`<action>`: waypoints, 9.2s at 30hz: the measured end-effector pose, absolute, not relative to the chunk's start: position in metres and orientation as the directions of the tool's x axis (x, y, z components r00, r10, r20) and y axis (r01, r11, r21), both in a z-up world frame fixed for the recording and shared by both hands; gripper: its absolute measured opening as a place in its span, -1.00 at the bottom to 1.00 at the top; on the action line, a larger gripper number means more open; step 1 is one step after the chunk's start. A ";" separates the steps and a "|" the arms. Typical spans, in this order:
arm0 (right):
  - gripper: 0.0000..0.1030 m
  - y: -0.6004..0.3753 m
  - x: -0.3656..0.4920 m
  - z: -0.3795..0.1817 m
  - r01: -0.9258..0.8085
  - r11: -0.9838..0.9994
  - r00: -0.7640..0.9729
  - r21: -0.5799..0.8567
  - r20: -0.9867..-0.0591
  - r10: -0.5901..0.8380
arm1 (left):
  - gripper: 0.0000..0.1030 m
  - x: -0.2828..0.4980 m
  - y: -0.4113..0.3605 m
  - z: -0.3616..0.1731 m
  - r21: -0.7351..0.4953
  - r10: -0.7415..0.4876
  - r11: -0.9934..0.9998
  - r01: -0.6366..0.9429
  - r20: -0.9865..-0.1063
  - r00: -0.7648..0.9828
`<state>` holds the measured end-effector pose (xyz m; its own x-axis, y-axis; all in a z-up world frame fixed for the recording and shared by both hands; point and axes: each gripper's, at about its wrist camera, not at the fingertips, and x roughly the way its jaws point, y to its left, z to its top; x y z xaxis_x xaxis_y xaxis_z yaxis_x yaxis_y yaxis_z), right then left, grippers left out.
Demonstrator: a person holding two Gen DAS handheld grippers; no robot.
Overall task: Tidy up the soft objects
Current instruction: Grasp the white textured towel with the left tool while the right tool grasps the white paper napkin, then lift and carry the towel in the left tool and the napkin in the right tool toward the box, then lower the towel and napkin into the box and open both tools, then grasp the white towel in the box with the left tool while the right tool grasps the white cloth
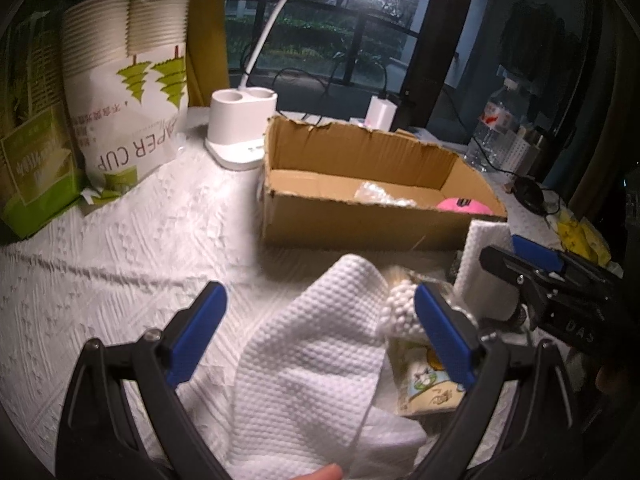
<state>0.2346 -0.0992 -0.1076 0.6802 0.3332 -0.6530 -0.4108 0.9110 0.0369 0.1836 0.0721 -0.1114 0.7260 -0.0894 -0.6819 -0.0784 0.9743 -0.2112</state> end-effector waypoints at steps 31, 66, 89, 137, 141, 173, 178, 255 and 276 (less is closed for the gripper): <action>-0.86 -0.125 0.206 -0.084 -0.435 0.899 0.735 0.054 -0.555 0.389 | -0.34 0.189 0.064 -0.135 -0.222 -0.147 0.975 -0.027 -0.729 0.669; -0.86 -0.153 0.163 -0.072 -0.436 0.896 0.754 0.085 -0.509 0.415 | -0.65 0.136 0.066 -0.072 -0.199 -0.113 0.980 -0.009 -0.594 0.797; -0.86 -0.157 0.172 -0.051 -0.440 0.895 0.778 0.076 -0.465 0.422 | -0.64 0.143 0.062 -0.044 -0.189 -0.118 0.982 0.013 -0.554 0.824; -0.86 -0.145 0.270 -0.024 -0.435 0.898 0.801 0.060 -0.431 0.417 | -0.64 0.233 0.097 0.006 -0.176 -0.056 0.984 -0.021 -0.422 0.905; -0.86 -0.143 0.280 -0.030 -0.433 0.899 0.795 0.064 -0.443 0.414 | -0.64 0.242 0.099 -0.003 -0.177 -0.056 0.984 -0.025 -0.436 0.898; -0.86 -0.138 0.350 -0.115 -0.348 0.933 0.706 0.091 -0.630 0.324 | -0.53 0.323 0.085 -0.104 -0.132 -0.041 0.989 -0.067 -0.674 0.737; -0.81 -0.136 0.350 -0.115 -0.345 0.935 0.703 0.088 -0.636 0.319 | -0.39 0.321 0.084 -0.102 -0.134 -0.048 0.989 -0.058 -0.674 0.737; 0.39 -0.171 0.288 -0.092 -0.249 0.968 0.742 0.039 -0.635 0.216 | 0.27 0.199 0.089 -0.063 -0.193 -0.029 0.975 -0.111 -0.604 0.797; -0.84 -0.180 0.301 -0.090 -0.285 0.953 0.756 0.101 -0.587 0.289 | 0.27 0.250 0.108 -0.094 -0.126 0.043 0.976 -0.175 -0.680 0.732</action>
<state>0.3007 -0.1800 -0.0905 0.7564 0.2885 -0.5870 -0.2852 0.9531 0.1009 0.2495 0.1078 -0.0937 0.7320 0.0435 -0.6799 -0.1749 0.9765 -0.1259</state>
